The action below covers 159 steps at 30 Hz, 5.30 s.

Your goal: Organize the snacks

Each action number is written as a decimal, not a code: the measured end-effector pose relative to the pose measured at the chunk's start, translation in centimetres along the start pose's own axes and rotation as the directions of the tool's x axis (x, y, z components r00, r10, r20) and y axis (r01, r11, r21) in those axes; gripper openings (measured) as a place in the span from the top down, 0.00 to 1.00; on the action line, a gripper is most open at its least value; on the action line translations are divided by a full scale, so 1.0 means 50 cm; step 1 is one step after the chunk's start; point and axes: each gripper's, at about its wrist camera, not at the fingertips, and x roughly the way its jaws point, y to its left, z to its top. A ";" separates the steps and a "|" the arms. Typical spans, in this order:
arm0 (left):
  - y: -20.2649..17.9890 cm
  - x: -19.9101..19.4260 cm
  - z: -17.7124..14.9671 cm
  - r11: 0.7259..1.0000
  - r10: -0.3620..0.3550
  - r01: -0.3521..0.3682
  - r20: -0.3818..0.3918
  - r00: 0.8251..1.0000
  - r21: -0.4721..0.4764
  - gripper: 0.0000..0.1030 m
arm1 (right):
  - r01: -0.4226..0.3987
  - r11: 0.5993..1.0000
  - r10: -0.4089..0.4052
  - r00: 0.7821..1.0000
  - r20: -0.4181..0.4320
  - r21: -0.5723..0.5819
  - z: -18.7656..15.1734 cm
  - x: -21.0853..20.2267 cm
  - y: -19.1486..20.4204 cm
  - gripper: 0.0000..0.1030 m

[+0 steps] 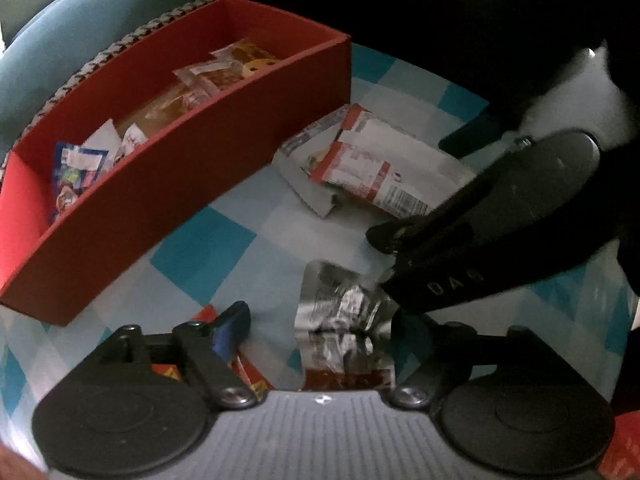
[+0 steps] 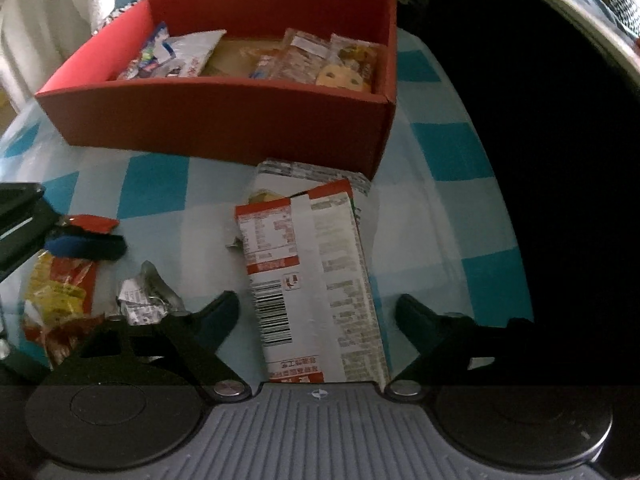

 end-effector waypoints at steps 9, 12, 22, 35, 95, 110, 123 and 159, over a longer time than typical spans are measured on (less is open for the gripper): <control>0.036 -0.022 0.003 0.994 0.005 -0.004 0.005 1.000 -0.108 0.60 | -0.060 0.998 0.060 0.998 0.002 0.036 0.004 -0.016 -0.020 0.40; 0.047 -0.041 0.010 0.991 -0.012 0.016 0.032 0.999 -0.132 0.60 | -0.069 0.996 0.067 0.997 0.027 0.063 0.001 -0.029 -0.030 0.40; 0.078 -0.084 0.028 0.981 -0.027 0.047 0.107 0.994 -0.190 0.62 | -0.124 0.978 0.101 0.985 0.138 0.167 0.020 -0.078 -0.067 0.40; 0.089 -0.109 0.036 0.976 -0.017 0.049 0.153 0.988 -0.213 0.63 | -0.160 0.972 0.121 0.969 0.216 0.172 0.045 -0.118 -0.068 0.40; 0.213 -0.017 0.030 0.760 -0.057 0.048 0.008 0.998 -0.648 0.28 | -0.230 0.958 0.181 0.947 0.265 0.169 0.077 -0.138 -0.053 0.40; 0.120 0.025 0.076 0.774 0.201 -0.192 -0.053 0.978 -0.603 0.40 | -0.261 0.941 0.186 0.930 0.318 0.214 0.057 -0.173 -0.112 0.41; 0.109 0.001 0.003 0.794 0.090 -0.072 -0.001 0.996 -0.603 0.58 | -0.134 0.973 0.124 0.990 0.062 0.186 -0.010 -0.053 -0.028 0.25; 0.118 -0.125 0.037 0.838 0.179 -0.063 0.164 0.970 -0.542 0.65 | -0.187 0.968 0.135 0.950 0.281 0.169 0.086 -0.156 -0.055 0.41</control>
